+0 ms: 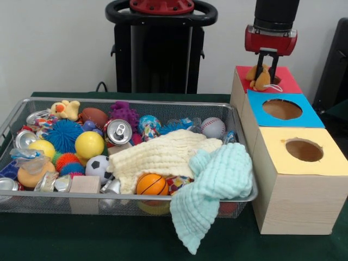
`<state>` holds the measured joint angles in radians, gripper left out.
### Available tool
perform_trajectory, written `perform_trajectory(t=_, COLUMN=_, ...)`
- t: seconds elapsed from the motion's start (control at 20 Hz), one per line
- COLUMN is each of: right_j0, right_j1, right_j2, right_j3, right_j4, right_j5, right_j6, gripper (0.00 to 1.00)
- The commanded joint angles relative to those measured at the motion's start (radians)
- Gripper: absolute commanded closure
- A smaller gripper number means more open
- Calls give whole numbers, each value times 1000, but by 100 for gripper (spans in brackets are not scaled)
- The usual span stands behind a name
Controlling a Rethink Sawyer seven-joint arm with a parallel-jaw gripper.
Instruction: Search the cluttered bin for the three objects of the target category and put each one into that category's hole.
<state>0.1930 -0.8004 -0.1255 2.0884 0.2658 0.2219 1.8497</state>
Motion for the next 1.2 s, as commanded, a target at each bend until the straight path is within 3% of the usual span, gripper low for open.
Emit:
perform_trajectory(t=0.05, right_j0=23, right_j1=65, right_j2=102, right_j3=56, right_j4=65, right_j5=-56, right_j6=263, gripper=100)
perform_trajectory(t=0.95, right_j0=45, right_j1=76, right_j2=155, right_j3=104, right_j4=98, right_j5=-106, right_j6=286, gripper=100)
perform_trajectory(t=1.2, right_j0=77, right_j1=86, right_j2=119, right_j3=89, right_j4=96, right_j5=-44, right_j6=277, gripper=100)
